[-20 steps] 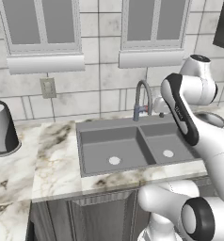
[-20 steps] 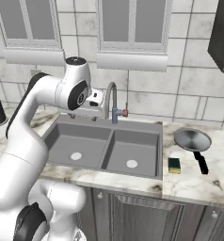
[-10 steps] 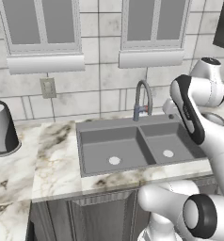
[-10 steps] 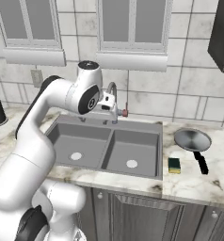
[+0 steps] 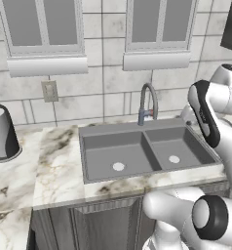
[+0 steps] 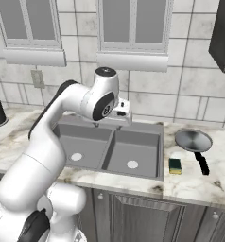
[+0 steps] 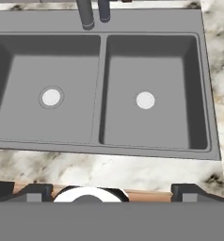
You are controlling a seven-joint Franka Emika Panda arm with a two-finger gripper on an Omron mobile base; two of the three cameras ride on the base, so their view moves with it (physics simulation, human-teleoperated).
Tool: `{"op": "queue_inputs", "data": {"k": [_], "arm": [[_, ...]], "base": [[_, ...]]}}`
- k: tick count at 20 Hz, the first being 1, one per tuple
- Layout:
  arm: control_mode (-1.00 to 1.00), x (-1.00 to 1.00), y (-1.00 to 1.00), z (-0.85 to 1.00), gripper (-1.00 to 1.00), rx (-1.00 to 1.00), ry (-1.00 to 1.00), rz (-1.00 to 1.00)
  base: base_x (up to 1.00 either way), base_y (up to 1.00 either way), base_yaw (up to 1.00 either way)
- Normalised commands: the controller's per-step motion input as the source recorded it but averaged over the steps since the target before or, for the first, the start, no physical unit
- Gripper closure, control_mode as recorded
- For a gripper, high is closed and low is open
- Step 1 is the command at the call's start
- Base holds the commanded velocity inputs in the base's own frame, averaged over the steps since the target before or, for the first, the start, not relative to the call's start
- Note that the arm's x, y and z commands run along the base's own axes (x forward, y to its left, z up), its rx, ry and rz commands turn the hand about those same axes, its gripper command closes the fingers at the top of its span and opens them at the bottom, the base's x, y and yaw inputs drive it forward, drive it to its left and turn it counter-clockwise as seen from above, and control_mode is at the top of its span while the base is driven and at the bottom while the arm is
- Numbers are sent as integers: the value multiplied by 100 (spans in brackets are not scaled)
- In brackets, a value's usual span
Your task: Pick the pan and sponge and place them into the sink. Then turn on the water.
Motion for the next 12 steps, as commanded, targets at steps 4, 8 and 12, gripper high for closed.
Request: {"op": "queue_inputs", "data": {"k": [4,8,12], "arm": [[-100,0,-43,-26,-100,0,0,0],[-100,0,-42,-34,-100,0,0,0],[-100,0,-43,-31,-100,0,0,0]], "base": [[0,0,0],[0,0,0],[0,0,0]]}}
